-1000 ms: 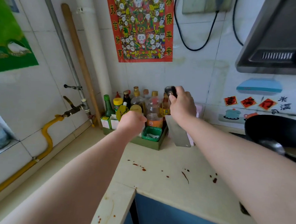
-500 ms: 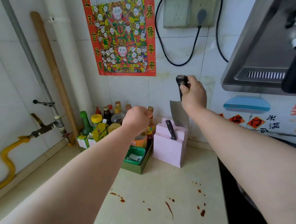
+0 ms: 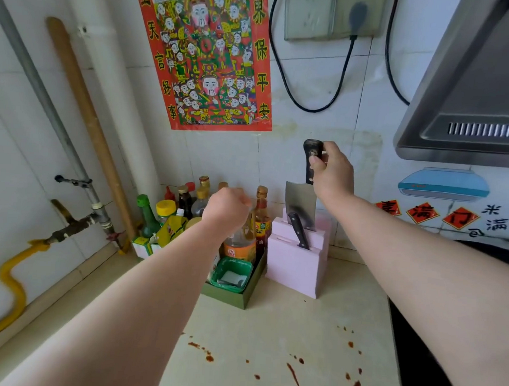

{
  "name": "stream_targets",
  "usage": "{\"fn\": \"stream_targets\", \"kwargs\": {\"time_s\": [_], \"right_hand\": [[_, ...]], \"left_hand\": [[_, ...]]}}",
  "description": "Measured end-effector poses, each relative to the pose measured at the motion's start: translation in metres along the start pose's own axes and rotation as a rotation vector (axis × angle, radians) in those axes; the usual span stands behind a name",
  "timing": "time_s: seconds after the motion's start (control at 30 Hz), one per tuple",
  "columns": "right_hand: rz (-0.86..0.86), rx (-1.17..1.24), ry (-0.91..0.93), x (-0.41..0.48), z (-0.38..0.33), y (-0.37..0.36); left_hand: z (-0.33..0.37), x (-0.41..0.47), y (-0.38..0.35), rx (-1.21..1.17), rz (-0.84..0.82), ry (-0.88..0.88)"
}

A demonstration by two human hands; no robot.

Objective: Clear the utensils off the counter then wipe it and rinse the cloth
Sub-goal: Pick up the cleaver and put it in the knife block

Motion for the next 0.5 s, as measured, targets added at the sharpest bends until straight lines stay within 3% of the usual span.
{"fn": "stream_targets", "kwargs": {"time_s": [0.5], "right_hand": [[-0.072, -0.064, -0.111, 0.005, 0.063, -0.005]], "left_hand": [[0.016, 0.011, -0.037, -0.007, -0.037, 0.008]]}}
Point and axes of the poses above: each hand's wrist, its own x-axis towards the middle knuckle, its own y-axis out of the back of the hand, z = x × y, the point moved 4 cm from there along x, towards the middle knuckle, and after that the axes turned 14 degrees about x, right-handed, at the moved point
